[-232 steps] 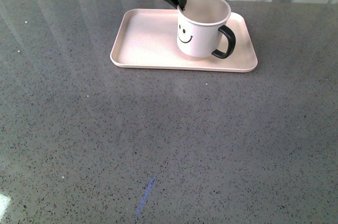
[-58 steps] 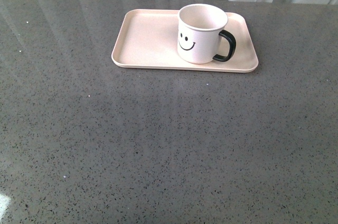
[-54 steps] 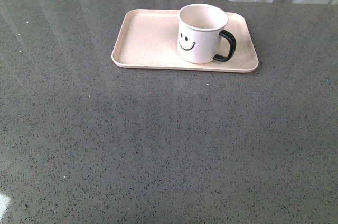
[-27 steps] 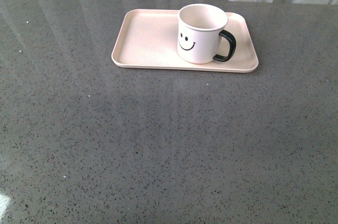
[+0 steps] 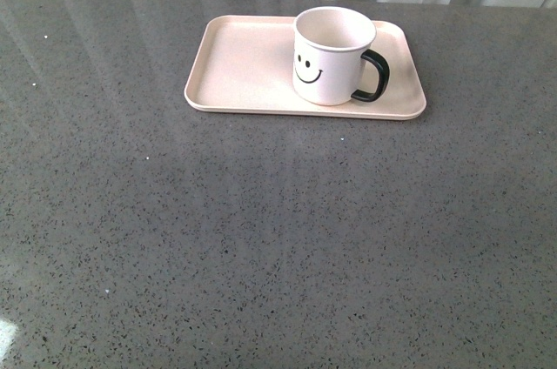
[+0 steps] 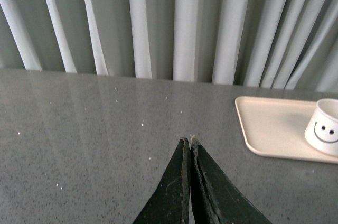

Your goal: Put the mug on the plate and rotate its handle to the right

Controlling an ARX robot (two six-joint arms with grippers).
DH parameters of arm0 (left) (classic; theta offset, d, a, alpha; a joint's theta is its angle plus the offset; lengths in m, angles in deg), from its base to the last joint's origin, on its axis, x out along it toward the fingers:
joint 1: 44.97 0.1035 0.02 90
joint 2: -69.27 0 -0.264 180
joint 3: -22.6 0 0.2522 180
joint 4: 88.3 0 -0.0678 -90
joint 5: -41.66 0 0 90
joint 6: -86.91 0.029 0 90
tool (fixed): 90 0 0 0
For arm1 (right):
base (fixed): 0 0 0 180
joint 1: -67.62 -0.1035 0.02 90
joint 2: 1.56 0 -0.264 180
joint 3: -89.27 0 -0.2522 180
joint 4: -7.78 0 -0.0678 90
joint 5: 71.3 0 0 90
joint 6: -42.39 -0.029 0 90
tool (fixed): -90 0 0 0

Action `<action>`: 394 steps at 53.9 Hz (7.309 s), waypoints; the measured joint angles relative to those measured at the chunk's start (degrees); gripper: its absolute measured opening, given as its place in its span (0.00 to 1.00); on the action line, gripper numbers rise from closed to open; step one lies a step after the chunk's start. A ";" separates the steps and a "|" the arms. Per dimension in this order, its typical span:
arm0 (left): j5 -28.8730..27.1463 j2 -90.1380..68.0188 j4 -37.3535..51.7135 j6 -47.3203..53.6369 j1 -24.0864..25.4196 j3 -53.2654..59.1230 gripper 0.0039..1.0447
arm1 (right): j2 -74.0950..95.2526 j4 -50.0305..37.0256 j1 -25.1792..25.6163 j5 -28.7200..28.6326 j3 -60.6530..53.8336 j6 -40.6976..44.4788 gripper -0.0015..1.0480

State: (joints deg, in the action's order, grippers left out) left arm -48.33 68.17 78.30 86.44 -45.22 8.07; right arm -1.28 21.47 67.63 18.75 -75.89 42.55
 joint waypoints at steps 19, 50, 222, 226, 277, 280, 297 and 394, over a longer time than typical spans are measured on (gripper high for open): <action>-0.02 0.15 -0.39 0.02 0.07 0.00 0.29 | 0.00 0.00 0.00 -0.04 0.00 0.00 0.91; 0.00 0.20 -0.39 0.20 0.07 0.00 0.91 | 41.88 16.31 11.58 -13.51 21.55 5.09 0.91; 0.00 0.20 -0.39 0.20 0.07 0.00 0.91 | 136.15 39.21 -7.91 -1.95 114.14 -9.57 0.02; 0.00 0.20 -0.39 0.20 0.07 0.00 0.91 | 135.95 40.74 -6.95 -3.08 114.46 -4.96 0.02; 0.00 0.20 -0.39 0.20 0.07 0.00 0.91 | 145.39 52.17 -6.03 -7.89 134.44 23.04 0.02; 0.00 0.20 -0.39 0.20 0.07 0.00 0.91 | 146.27 52.98 -6.25 -8.13 135.93 23.74 0.02; 0.00 0.20 -0.39 0.20 0.07 0.00 0.91 | 149.52 55.28 -6.40 -8.26 140.32 26.49 0.02; -0.02 0.20 -0.39 0.17 0.07 0.00 0.91 | 116.87 -14.78 -5.25 4.63 84.94 8.41 0.61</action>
State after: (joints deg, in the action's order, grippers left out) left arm -48.35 68.36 77.90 86.61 -45.16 8.07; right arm 115.59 6.69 62.39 23.39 9.05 50.97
